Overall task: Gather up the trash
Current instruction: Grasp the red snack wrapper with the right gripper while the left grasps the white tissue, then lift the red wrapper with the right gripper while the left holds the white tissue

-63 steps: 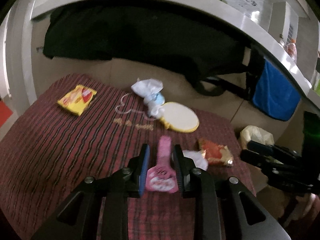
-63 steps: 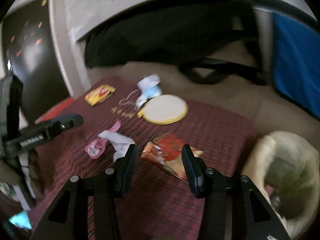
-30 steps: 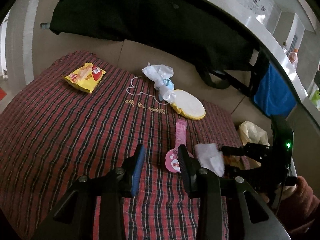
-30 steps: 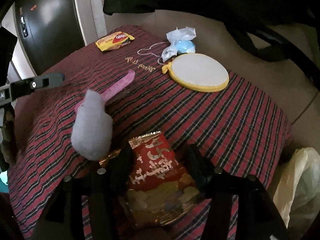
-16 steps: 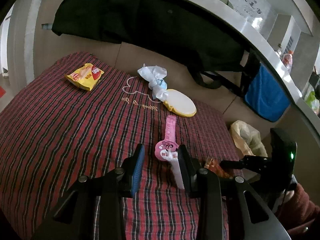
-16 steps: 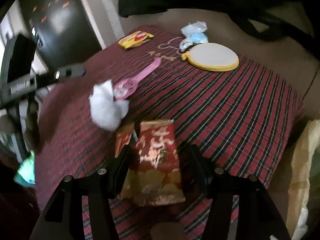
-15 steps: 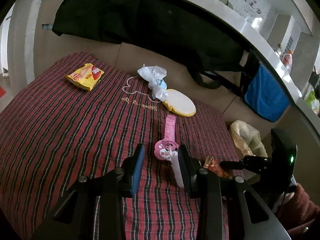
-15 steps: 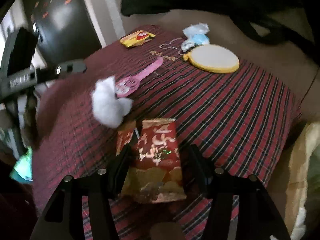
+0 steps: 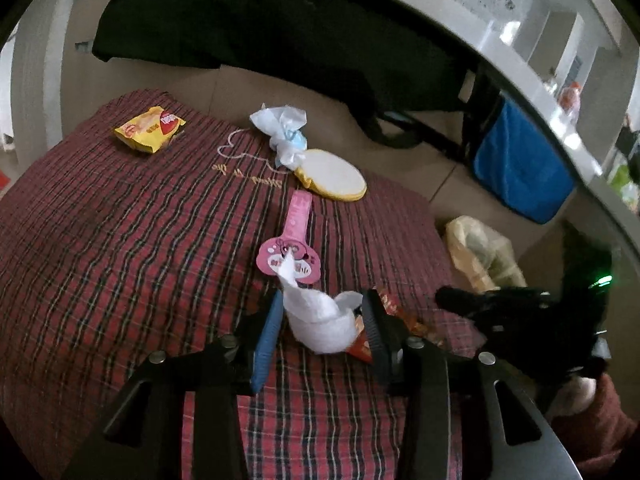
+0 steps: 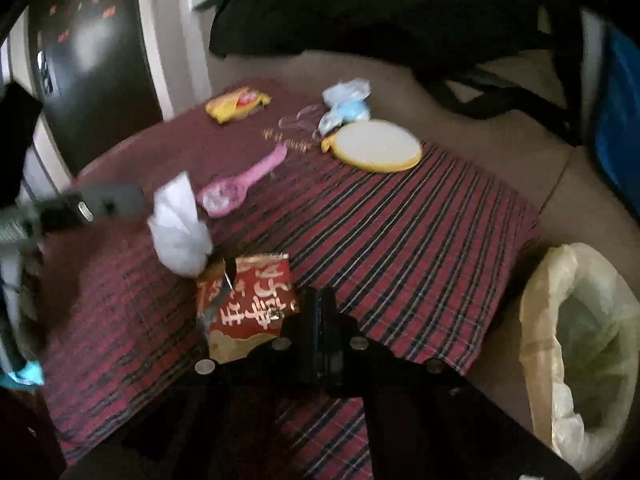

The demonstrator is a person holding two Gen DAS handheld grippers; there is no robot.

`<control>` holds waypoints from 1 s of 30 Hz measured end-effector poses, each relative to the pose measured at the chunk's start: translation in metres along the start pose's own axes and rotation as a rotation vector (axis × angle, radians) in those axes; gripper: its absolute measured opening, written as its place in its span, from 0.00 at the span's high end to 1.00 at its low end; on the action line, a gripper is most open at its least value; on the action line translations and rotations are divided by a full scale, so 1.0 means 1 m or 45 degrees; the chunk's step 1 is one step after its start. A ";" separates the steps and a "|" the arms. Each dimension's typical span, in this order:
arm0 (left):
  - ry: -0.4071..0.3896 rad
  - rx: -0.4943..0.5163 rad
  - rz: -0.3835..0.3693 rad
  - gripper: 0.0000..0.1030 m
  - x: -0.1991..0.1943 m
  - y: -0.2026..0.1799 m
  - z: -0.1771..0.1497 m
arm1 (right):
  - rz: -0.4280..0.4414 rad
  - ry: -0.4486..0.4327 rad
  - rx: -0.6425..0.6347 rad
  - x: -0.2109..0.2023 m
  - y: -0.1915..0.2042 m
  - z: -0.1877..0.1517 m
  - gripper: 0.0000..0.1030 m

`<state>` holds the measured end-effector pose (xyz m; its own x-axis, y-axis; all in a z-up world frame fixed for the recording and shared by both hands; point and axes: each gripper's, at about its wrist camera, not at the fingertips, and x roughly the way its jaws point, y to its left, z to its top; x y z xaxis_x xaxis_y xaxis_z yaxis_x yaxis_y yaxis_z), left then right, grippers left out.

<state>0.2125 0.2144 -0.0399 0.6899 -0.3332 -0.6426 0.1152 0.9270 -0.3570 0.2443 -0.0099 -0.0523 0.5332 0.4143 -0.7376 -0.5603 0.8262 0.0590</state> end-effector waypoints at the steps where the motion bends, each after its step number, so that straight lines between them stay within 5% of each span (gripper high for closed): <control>1: 0.009 -0.008 0.016 0.57 0.003 -0.001 -0.001 | 0.019 -0.016 0.019 -0.003 -0.001 -0.002 0.98; 4: 0.084 -0.063 0.032 0.54 0.019 0.001 -0.004 | 0.068 -0.010 0.041 -0.003 -0.006 -0.007 0.93; 6: 0.117 -0.083 0.047 0.54 0.028 0.002 -0.005 | 0.061 -0.010 0.053 -0.002 -0.010 -0.011 0.69; 9: 0.130 -0.137 0.046 0.55 0.036 0.004 -0.007 | 0.113 -0.022 0.064 -0.006 -0.010 -0.017 0.66; 12: 0.123 -0.181 0.028 0.85 0.034 0.008 -0.005 | 0.131 -0.015 0.032 -0.008 -0.002 -0.022 0.65; 15: 0.054 -0.138 0.040 0.90 0.021 0.006 -0.001 | 0.125 0.002 0.014 -0.002 0.005 -0.022 0.64; 24: -0.106 -0.119 0.149 0.90 -0.021 0.031 0.017 | 0.164 0.110 0.120 0.031 0.018 -0.015 0.53; 30: -0.113 -0.201 0.167 0.90 -0.026 0.056 0.019 | -0.035 0.199 -0.113 0.044 0.061 -0.013 0.32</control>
<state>0.2148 0.2783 -0.0309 0.7525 -0.1891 -0.6309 -0.0880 0.9205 -0.3808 0.2252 0.0541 -0.0904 0.4480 0.3223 -0.8339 -0.6046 0.7964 -0.0171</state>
